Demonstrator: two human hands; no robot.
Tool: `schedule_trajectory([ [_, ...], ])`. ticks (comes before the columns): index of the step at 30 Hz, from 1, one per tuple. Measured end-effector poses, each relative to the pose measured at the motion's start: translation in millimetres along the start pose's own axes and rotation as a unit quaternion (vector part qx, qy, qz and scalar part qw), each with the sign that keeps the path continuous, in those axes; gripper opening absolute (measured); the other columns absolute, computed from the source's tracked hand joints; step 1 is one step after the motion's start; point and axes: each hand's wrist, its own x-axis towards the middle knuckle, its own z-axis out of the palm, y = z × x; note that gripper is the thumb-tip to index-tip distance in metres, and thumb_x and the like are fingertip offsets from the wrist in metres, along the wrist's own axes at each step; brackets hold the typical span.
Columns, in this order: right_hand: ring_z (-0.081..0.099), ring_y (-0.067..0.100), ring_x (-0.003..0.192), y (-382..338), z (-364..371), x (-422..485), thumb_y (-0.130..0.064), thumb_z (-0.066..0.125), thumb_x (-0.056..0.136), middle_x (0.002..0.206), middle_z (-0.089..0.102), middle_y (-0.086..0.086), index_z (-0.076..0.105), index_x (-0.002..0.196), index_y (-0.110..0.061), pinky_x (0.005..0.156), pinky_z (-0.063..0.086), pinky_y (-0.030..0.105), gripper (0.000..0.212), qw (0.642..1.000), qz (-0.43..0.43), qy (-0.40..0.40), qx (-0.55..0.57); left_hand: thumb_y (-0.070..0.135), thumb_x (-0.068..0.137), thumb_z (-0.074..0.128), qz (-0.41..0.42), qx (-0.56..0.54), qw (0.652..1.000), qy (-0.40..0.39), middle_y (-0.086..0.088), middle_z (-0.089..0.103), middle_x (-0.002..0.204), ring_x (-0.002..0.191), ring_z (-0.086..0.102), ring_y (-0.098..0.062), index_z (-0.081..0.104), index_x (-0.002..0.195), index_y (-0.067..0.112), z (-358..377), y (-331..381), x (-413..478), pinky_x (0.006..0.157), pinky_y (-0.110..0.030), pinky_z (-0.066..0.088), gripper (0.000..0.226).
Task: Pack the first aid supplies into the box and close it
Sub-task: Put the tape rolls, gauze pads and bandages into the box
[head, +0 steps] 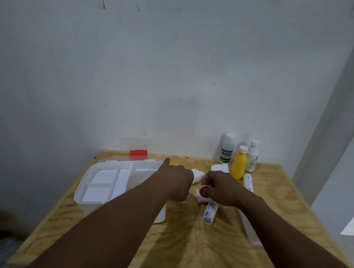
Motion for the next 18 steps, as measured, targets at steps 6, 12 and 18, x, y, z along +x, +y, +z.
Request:
schedule_trajectory([
  [6,0.059,0.019,0.075,-10.5,-4.5,-2.1,-0.017,0.071,0.079,0.084,0.064,0.002,0.051,0.089,-0.024,0.066,0.05,0.032,0.023,0.999,0.014,0.008,0.038,0.039,0.092,0.062,0.003,-0.033,0.999,0.038,-0.005,0.069,0.108,0.111,0.061,-0.026,0.065,0.1,0.015,-14.2,-11.1,-5.3,0.118,-0.058,0.014,0.025],
  [12,0.062,0.014,0.079,-26.2,15.0,-4.6,-0.016,0.067,0.081,0.084,0.061,-0.005,0.061,0.077,-0.023,0.063,0.046,0.02,0.01,0.999,-0.004,-0.042,-0.02,0.04,0.093,0.06,-0.001,-0.052,0.994,0.092,-0.001,0.068,0.089,0.086,0.059,-0.022,0.062,0.079,0.02,-27.5,-33.3,-14.6,0.108,-0.046,0.032,0.024],
  [18,0.066,0.021,0.088,-39.0,20.7,-7.4,-0.015,0.059,0.088,0.093,0.07,0.006,0.07,0.091,-0.012,0.079,0.056,0.032,0.011,0.997,-0.021,-0.034,-0.069,0.044,0.093,0.059,-0.003,-0.066,0.991,0.119,0.001,0.074,0.1,0.092,0.065,-0.022,0.075,0.098,0.02,-29.2,-47.1,-23.7,0.076,-0.031,0.04,0.03],
])
